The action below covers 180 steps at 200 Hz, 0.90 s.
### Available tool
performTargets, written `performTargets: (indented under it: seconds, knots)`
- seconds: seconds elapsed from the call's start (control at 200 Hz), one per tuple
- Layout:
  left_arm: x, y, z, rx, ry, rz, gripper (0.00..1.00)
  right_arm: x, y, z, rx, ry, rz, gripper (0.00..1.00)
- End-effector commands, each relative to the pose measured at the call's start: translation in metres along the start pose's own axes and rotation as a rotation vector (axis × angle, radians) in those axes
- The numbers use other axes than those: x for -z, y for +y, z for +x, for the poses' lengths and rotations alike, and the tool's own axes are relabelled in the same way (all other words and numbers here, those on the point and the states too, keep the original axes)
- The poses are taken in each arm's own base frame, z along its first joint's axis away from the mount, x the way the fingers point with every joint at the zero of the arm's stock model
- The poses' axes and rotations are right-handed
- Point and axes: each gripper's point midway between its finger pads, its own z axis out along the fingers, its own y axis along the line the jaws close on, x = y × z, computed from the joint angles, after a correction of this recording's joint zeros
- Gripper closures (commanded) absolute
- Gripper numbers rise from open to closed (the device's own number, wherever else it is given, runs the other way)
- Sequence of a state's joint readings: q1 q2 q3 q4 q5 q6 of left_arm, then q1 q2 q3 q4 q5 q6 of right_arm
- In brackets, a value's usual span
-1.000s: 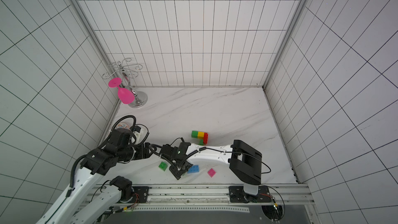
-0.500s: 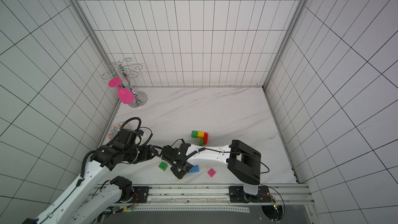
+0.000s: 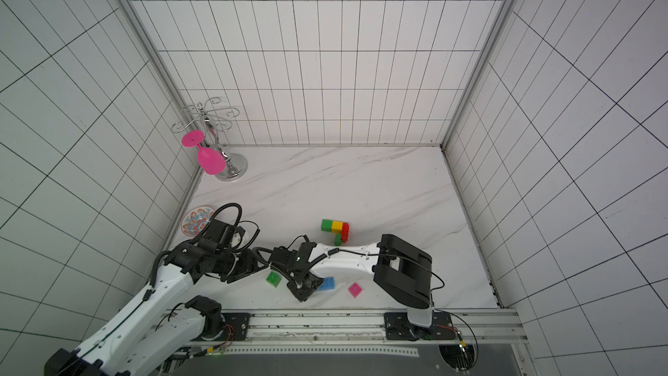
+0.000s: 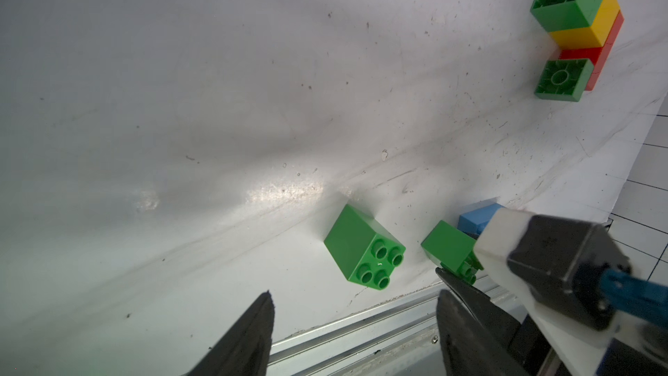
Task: Assemble the letter r with lego
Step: Pick up the lego brick from the center of the board, then move the lego brick at the center of the board.
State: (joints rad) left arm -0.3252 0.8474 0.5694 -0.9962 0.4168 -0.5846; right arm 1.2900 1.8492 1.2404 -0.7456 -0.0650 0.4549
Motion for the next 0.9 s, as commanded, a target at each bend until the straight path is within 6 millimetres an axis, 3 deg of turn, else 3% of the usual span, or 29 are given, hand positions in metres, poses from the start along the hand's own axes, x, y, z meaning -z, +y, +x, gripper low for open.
performTargets:
  seconds: [0.0, 0.105, 0.345, 0.545, 0.665, 0.895]
  knots:
    - [-0.007, -0.004, -0.001, 0.027, 0.022, 0.032, 0.31, 0.003, -0.007, 0.004, -0.017, 0.009, 0.038, 0.84]
    - [-0.010, 0.001, -0.001, 0.044, 0.030, 0.006, 0.35, 0.013, -0.016, 0.007, -0.041, -0.010, 0.074, 1.00]
    - [-0.019, 0.006, 0.002, 0.108, 0.013, 0.014, 0.41, 0.062, -0.040, 0.007, -0.122, -0.143, 0.110, 1.00]
    - [-0.043, 0.004, 0.017, 0.078, 0.041, -0.031, 0.57, 0.100, -0.062, 0.013, -0.176, -0.234, 0.126, 1.00]
    - [-0.056, 0.002, 0.022, 0.056, 0.074, -0.054, 0.66, 0.113, -0.073, 0.021, -0.203, -0.265, 0.129, 1.00]
    - [-0.077, -0.023, 0.022, 0.063, 0.101, 0.035, 0.67, 0.125, -0.090, 0.035, -0.257, -0.307, 0.127, 1.00]
